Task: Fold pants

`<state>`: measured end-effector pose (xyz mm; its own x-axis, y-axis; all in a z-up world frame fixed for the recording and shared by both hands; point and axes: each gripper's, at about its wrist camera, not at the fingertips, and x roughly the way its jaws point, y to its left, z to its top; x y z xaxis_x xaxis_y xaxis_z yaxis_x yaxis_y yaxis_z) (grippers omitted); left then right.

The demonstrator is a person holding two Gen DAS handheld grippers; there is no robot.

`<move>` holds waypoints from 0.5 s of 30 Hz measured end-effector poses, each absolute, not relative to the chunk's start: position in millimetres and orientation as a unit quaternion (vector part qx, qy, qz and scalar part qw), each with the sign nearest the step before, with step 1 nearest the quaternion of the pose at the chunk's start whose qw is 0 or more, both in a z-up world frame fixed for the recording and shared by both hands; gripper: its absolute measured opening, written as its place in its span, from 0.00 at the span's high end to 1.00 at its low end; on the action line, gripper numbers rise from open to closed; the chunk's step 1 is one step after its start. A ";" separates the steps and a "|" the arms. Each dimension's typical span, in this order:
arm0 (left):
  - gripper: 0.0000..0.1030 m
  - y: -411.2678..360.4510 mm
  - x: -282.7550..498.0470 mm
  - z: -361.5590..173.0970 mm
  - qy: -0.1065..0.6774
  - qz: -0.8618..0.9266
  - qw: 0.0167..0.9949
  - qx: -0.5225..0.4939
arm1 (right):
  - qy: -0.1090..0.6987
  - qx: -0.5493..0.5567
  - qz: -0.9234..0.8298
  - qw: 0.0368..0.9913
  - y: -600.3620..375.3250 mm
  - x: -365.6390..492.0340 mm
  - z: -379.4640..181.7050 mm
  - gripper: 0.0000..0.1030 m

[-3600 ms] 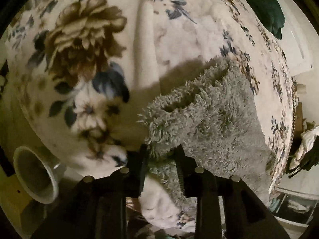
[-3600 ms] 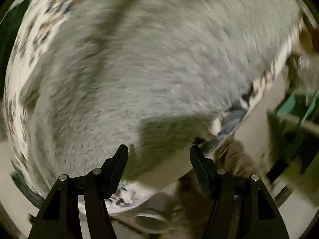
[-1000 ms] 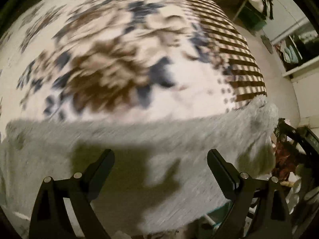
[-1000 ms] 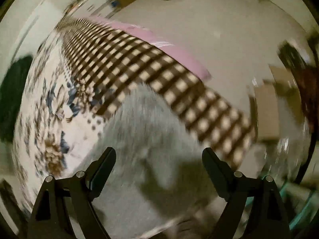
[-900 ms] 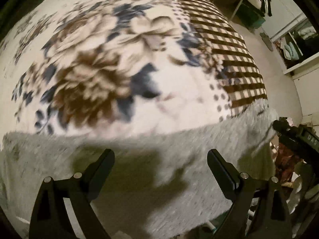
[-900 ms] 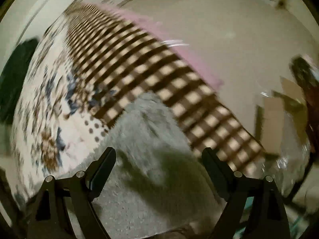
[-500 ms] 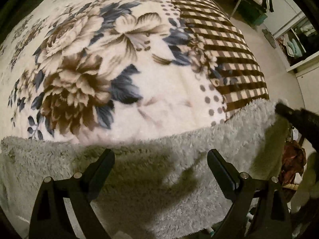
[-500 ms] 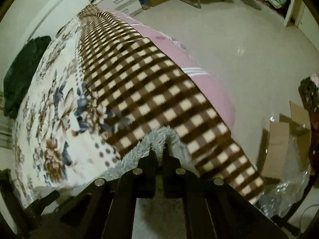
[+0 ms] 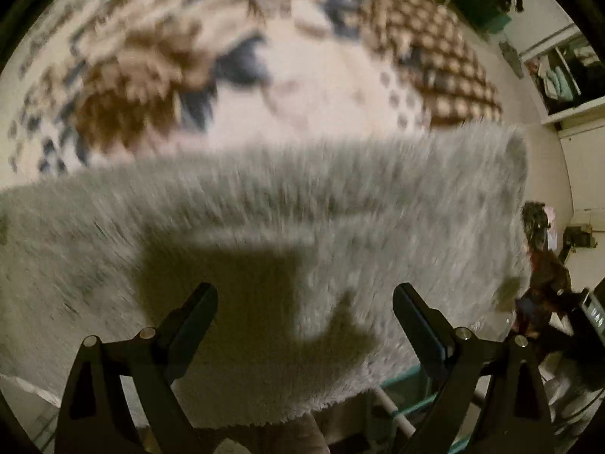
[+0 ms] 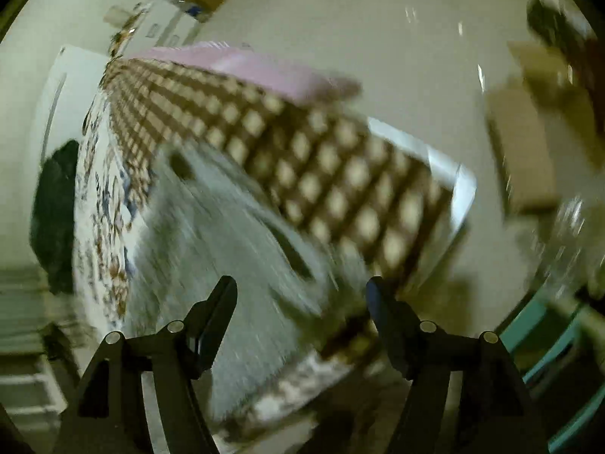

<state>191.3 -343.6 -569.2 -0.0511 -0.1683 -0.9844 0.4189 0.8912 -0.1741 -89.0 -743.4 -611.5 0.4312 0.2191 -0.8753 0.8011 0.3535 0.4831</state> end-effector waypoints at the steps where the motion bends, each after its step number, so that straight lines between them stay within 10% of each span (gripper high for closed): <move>1: 0.08 -342.2 189.1 -578.9 0.696 -0.213 0.680 0.090 | 0.481 0.543 -0.213 0.654 -738.2 -95.6 -625.0 0.29; 15: 0.00 -351.3 197.4 -634.5 0.713 -0.200 0.664 0.107 | 0.398 0.597 -0.168 0.676 -692.8 -86.3 -683.9 0.49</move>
<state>197.4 -351.3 -634.5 -0.0952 -0.1130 -0.9890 0.4178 0.8972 -0.1427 -86.3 -692.8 -683.9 0.6267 0.2478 -0.7388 0.7030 0.2293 0.6732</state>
